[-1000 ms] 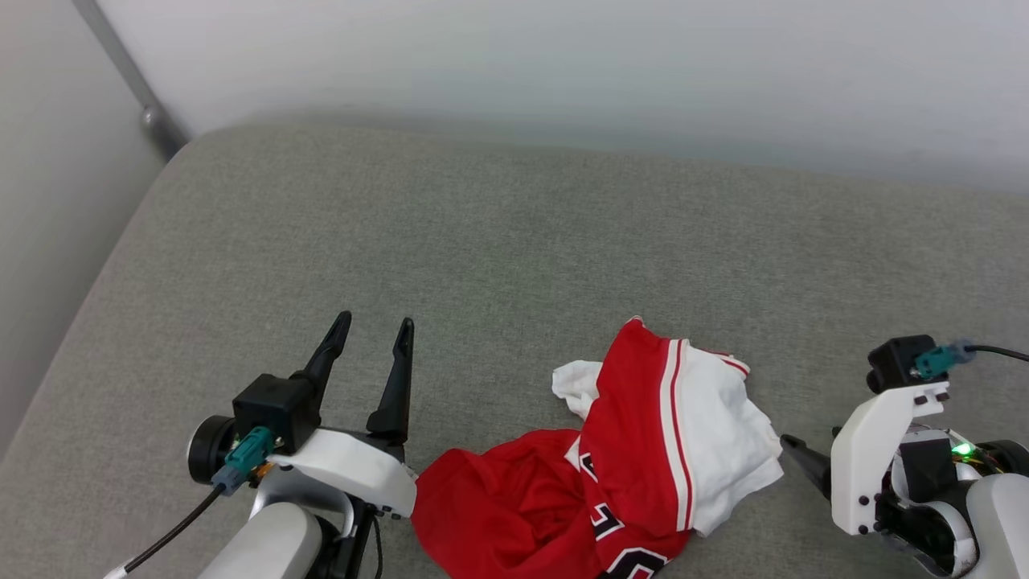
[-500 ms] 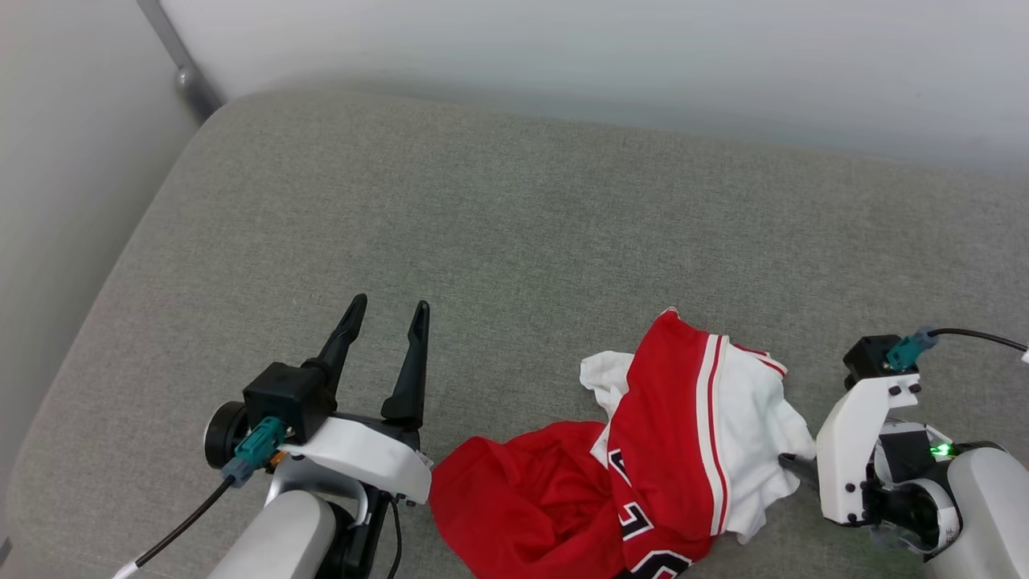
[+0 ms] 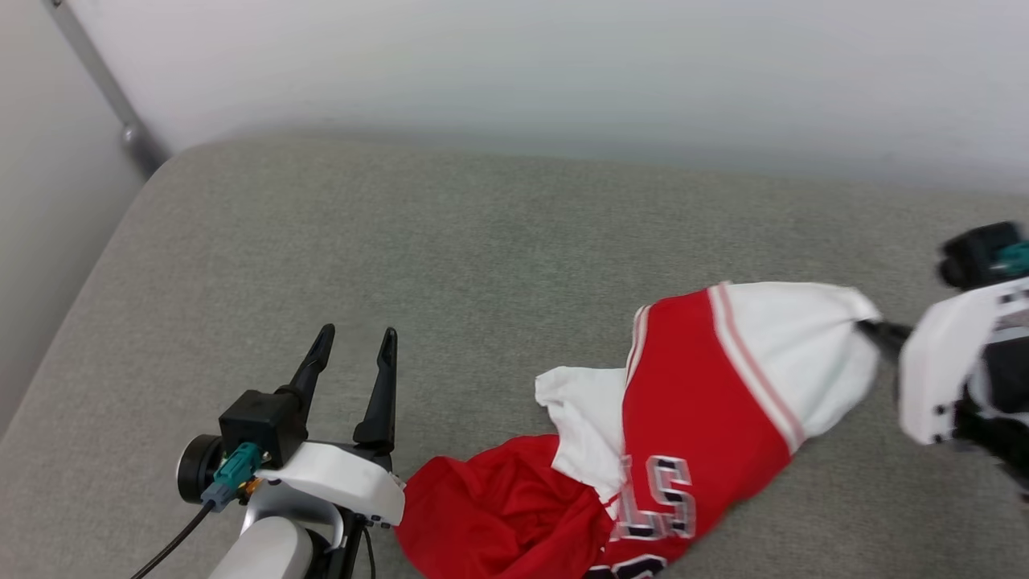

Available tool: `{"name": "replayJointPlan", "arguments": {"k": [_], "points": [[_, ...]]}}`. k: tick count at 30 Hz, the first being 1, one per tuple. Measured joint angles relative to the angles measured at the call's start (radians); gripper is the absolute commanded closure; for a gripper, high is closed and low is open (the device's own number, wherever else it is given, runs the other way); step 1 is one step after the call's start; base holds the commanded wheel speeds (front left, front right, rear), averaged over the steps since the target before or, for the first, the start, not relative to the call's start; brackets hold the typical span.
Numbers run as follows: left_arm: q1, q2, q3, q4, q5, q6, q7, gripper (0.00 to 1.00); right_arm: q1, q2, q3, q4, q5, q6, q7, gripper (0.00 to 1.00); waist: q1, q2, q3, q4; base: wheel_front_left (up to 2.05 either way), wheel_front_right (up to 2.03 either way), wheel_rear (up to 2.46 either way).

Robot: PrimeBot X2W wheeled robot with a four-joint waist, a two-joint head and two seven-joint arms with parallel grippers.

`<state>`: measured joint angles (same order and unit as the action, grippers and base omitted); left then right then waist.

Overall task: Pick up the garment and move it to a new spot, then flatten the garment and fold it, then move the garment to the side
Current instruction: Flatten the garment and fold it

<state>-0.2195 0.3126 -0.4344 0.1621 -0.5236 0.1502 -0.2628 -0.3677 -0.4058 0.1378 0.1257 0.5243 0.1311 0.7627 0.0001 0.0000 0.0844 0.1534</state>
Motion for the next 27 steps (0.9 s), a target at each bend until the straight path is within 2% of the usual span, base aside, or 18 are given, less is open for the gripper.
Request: {"name": "replayJointPlan", "arguments": {"k": [3,7,11,13,15,16,21,27], "points": [[0.010,0.008,0.005,-0.004,-0.001,0.004,0.000,0.00,0.055,-0.019,-0.114,-0.067,-0.022,0.000,0.016,1.00,0.0000,0.0000,-0.013,-0.027,0.00,0.00,0.00],[0.013,0.020,0.012,-0.015,-0.006,0.010,0.005,0.00,0.193,0.016,-0.283,-0.088,-0.071,0.000,0.039,1.00,-0.0001,0.0000,-0.021,-0.055,0.00,0.00,0.00],[0.022,0.028,0.013,-0.021,-0.009,0.013,0.014,0.00,0.311,0.088,-0.403,0.010,-0.088,0.000,0.011,1.00,0.0000,0.0000,-0.023,-0.074,0.00,0.00,0.00],[0.027,0.032,0.015,-0.022,-0.011,0.017,0.022,0.00,0.345,0.115,-0.431,0.086,-0.105,0.000,-0.023,1.00,-0.0001,0.0000,-0.023,-0.081,0.00,0.00,0.00],[0.029,0.035,0.016,-0.025,-0.017,0.018,0.028,0.00,0.349,0.145,-0.445,0.153,-0.107,0.000,-0.080,0.48,-0.0001,0.0000,-0.022,-0.088,0.00,0.00,0.00],[0.029,0.036,0.016,-0.028,-0.017,0.021,0.031,0.00,0.348,0.154,-0.444,0.182,-0.115,0.000,-0.112,0.00,-0.0001,0.0000,-0.021,-0.091,0.00,0.00,0.00],[0.046,0.049,0.016,-0.040,-0.019,0.034,0.049,0.00,0.326,0.175,-0.423,0.233,-0.111,0.000,-0.259,0.00,0.0000,0.0000,-0.026,-0.105,0.00,0.00,0.00],[0.077,0.068,0.016,-0.057,-0.028,0.044,0.078,0.00,0.316,0.141,-0.383,0.125,-0.193,0.000,-0.438,0.00,0.0000,0.0000,-0.053,-0.121,0.00,0.00,0.00]]}}
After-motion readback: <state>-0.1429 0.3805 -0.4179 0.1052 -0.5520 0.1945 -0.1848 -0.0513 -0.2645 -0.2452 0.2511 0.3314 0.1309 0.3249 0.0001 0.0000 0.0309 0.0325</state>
